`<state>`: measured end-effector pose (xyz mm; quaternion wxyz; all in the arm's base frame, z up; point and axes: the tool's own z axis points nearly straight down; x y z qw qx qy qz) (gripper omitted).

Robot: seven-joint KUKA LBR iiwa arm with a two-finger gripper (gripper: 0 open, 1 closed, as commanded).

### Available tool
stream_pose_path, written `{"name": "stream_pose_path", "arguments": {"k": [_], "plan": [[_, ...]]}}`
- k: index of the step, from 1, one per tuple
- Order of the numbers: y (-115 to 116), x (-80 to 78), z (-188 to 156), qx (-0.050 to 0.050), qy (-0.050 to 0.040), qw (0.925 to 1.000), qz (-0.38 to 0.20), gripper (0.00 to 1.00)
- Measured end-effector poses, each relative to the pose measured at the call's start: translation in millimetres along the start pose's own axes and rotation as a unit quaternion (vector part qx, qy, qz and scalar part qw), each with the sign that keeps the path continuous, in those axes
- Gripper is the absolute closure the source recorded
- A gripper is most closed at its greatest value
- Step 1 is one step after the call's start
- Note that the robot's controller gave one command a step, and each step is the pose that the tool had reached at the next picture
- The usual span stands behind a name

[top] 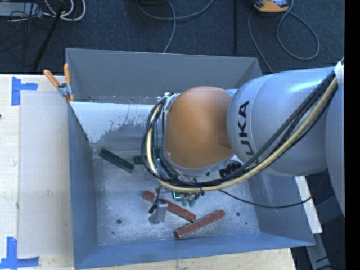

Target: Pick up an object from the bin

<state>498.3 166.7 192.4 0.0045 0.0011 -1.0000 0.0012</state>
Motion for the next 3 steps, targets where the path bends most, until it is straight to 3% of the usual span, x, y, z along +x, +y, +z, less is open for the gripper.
{"name": "stream_pose_path", "arguments": {"k": [1,2,3], "plan": [[32.1,-11.0,-8.5,-0.001,-0.0056,0.9791,-0.203,0.00],[30.5,-11.2,-8.2,-0.001,-0.0047,0.9797,-0.201,1.00],[30.6,-11.1,-8.2,-0.001,-0.0045,0.9798,-0.200,0.00]]}}
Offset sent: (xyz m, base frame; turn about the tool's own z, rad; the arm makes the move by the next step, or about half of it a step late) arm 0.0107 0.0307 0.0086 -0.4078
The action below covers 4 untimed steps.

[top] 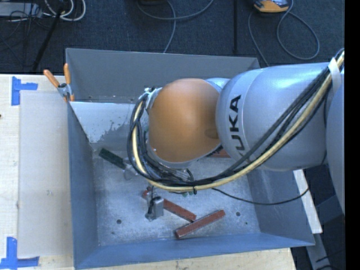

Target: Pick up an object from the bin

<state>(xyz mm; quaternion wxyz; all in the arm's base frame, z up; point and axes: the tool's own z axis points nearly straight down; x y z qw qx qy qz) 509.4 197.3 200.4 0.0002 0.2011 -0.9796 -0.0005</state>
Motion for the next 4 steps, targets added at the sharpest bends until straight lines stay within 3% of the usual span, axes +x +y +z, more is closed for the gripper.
{"name": "stream_pose_path", "arguments": {"k": [1,2,3,4], "plan": [[-61,10.6,78,0.001,0.0046,0.9998,0.022,0.00],[-126,-17.1,126,0.001,0.0004,0.9834,0.181,0.00],[-79,6.9,126,0.000,0.0025,0.9811,0.193,0.00],[-82,5.9,126,0.000,0.0009,0.9806,0.196,1.00]]}}
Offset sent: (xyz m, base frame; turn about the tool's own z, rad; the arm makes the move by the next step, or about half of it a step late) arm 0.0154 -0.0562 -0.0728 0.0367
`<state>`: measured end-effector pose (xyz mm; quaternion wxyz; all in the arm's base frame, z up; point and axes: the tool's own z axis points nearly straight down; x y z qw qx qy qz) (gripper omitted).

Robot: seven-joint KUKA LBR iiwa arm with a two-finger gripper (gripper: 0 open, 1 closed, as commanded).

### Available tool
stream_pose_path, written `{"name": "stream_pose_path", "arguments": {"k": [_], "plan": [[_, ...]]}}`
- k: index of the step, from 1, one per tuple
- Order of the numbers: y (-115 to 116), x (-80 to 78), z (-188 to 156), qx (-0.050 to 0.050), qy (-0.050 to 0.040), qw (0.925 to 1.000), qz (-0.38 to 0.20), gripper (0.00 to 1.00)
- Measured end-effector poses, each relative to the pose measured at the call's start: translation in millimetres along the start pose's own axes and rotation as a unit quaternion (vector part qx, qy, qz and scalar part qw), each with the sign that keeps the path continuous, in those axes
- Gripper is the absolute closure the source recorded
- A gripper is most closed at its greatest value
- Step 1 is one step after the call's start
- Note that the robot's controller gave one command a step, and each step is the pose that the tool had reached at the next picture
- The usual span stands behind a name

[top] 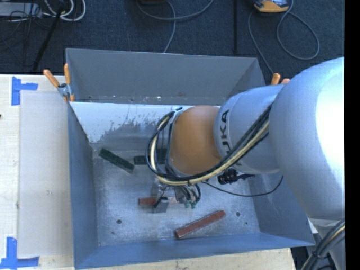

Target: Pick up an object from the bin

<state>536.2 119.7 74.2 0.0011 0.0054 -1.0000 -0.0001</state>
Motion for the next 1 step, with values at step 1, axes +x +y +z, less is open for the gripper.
{"name": "stream_pose_path", "arguments": {"k": [1], "plan": [[24.9,-7.4,-132.5,-0.002,-0.0053,0.9994,0.034,1.00]]}}
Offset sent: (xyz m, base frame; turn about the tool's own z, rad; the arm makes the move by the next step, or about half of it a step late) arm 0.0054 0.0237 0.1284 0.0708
